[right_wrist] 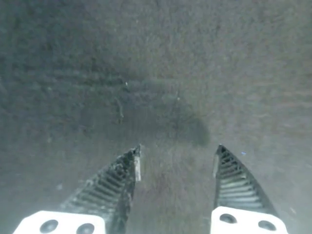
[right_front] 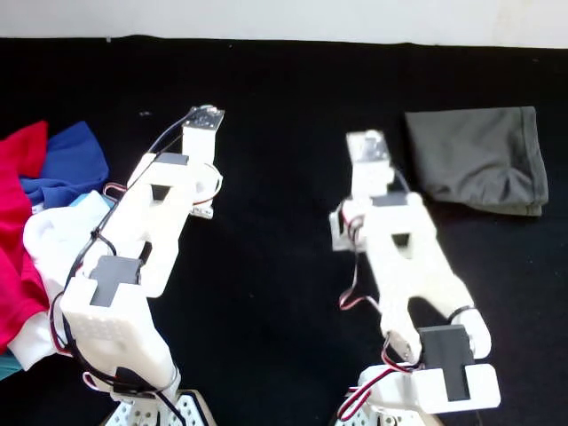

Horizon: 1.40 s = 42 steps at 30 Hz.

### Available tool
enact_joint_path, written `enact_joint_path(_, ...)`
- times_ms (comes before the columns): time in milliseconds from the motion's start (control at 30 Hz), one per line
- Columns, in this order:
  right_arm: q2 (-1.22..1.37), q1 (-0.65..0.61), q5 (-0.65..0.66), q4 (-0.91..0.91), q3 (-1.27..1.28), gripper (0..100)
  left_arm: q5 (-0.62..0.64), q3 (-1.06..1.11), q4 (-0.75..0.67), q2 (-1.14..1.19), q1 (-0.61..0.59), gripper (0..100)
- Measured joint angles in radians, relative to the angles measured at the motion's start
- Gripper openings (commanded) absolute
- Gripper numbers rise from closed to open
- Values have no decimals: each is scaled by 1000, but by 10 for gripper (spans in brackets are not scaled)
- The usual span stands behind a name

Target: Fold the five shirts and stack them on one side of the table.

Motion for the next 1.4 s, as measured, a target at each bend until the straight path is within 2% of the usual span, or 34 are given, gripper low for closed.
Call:
enact_joint_path(133,-2,-2,-34,-198,118,224,0,0,0,0,0,10)
enact_joint_path(233,-15,-2,-78,-265,157,224,0,0,0,0,0,10)
enact_joint_path(700,-15,-2,-91,-316,172,224,0,0,3,0,0,13)
enact_joint_path(767,-15,-2,-91,-316,172,224,0,-14,35,-2,0,13)
enact_joint_path(867,-15,-2,-91,-316,172,224,-5,-72,166,-29,-29,13)
enact_joint_path(1067,-15,-2,-91,-321,172,224,-5,-267,494,-170,-184,13)
enact_joint_path(1200,-15,-2,-92,-321,172,224,-6,-381,689,-239,-356,14)
enact_joint_path(1400,-15,-2,-92,-322,172,224,-127,-463,741,-249,-684,170)
